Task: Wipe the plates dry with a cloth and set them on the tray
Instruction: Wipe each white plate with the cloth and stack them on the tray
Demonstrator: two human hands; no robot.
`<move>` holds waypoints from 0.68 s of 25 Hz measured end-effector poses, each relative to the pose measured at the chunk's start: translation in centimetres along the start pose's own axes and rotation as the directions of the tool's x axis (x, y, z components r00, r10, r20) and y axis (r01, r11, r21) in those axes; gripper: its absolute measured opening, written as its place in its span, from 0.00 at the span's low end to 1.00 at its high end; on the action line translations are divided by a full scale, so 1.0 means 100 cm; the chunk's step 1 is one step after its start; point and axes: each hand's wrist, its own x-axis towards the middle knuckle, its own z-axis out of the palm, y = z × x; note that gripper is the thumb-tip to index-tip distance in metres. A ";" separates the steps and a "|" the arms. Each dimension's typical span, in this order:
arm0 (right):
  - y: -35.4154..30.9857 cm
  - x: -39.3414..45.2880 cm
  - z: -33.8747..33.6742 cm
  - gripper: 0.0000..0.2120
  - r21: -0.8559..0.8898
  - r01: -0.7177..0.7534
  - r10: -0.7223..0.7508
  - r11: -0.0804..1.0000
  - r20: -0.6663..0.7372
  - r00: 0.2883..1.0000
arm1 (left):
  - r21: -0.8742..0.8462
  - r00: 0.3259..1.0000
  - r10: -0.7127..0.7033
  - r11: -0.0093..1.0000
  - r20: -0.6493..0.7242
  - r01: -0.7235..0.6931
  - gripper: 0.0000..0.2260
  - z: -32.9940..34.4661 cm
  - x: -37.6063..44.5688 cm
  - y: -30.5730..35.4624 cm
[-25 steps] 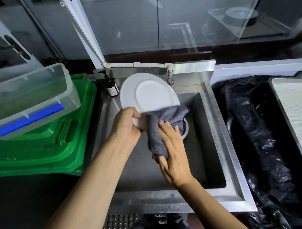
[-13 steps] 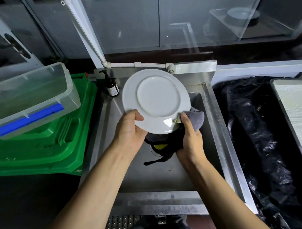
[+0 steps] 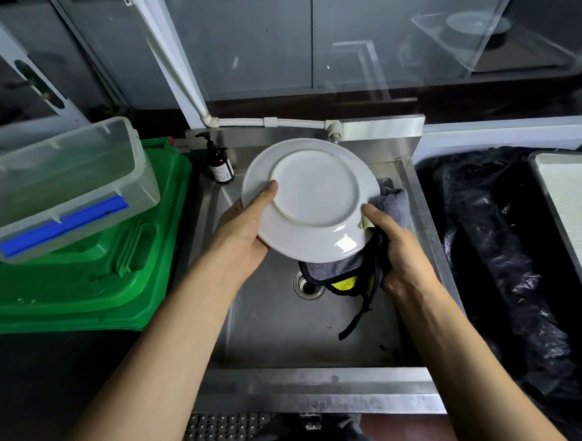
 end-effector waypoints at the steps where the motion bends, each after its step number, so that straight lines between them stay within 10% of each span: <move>1: 0.002 -0.002 0.003 0.23 0.022 -0.005 0.005 1.000 -0.017 1.000 | -0.021 0.999 0.028 0.999 -0.032 -0.029 0.09 0.004 0.000 -0.003; 11: 0.034 -0.030 0.025 0.17 0.139 0.019 -0.010 0.990 -0.063 0.998 | -0.072 0.980 0.053 0.995 -0.191 -0.068 0.14 -0.002 0.018 -0.034; 17: 0.013 -0.028 0.023 0.06 -0.482 0.459 -0.500 0.746 0.051 0.865 | 0.282 0.982 0.064 0.959 -0.180 -0.011 0.22 -0.003 0.016 -0.034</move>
